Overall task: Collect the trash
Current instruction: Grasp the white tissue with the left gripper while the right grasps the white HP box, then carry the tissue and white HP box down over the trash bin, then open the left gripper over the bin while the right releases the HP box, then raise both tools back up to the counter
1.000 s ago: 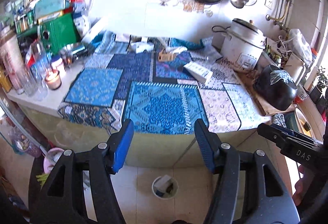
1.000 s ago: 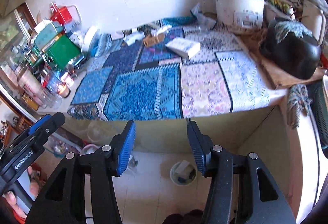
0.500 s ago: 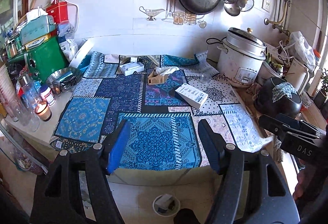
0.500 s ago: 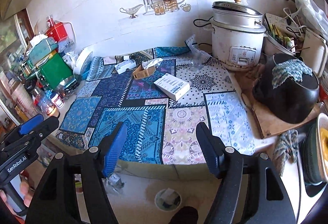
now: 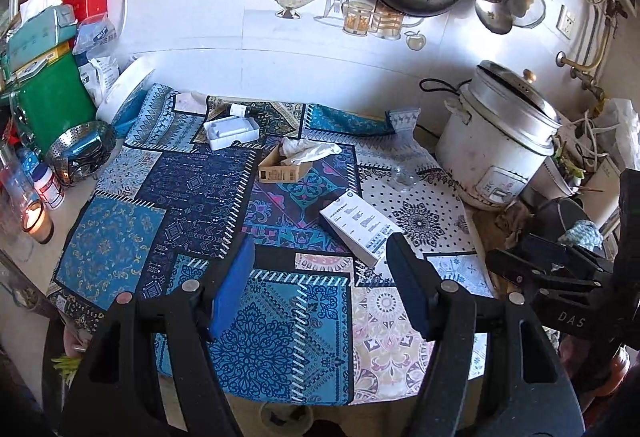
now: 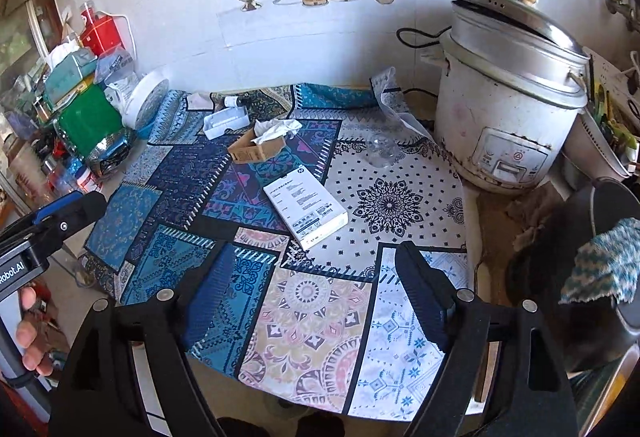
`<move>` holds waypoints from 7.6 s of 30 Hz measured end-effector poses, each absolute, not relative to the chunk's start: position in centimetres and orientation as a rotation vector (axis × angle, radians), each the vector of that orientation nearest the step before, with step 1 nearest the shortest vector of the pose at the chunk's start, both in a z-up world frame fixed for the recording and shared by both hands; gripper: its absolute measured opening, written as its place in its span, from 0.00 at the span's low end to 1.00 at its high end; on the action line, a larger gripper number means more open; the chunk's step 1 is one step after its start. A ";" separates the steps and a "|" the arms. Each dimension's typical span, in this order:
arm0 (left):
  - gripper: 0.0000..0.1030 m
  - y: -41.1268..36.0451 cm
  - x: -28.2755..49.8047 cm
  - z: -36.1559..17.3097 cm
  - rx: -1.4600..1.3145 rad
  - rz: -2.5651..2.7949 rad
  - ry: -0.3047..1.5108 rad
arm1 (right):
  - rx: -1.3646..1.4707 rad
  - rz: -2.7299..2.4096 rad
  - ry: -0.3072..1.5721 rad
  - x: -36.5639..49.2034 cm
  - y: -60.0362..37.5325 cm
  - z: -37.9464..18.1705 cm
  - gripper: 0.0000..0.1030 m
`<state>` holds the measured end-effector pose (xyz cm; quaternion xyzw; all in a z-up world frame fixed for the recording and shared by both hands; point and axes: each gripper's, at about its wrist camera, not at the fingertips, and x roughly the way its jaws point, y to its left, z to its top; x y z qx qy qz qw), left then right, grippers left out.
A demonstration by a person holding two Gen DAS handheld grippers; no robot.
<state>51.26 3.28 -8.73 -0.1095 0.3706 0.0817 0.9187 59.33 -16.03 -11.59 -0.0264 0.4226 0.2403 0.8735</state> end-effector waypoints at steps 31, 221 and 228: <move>0.79 17.4 66.1 -18.1 -0.231 0.110 0.981 | -0.112 0.530 1.251 72.8 -5.3 -24.5 0.80; 0.37 10.7 28.2 -22.1 -0.276 0.028 1.024 | 0.168 0.333 0.981 35.2 -10.9 -18.7 0.76; 0.44 10.5 28.6 -13.2 -0.217 0.024 0.854 | 0.171 0.299 0.848 35.0 -11.1 -11.9 0.76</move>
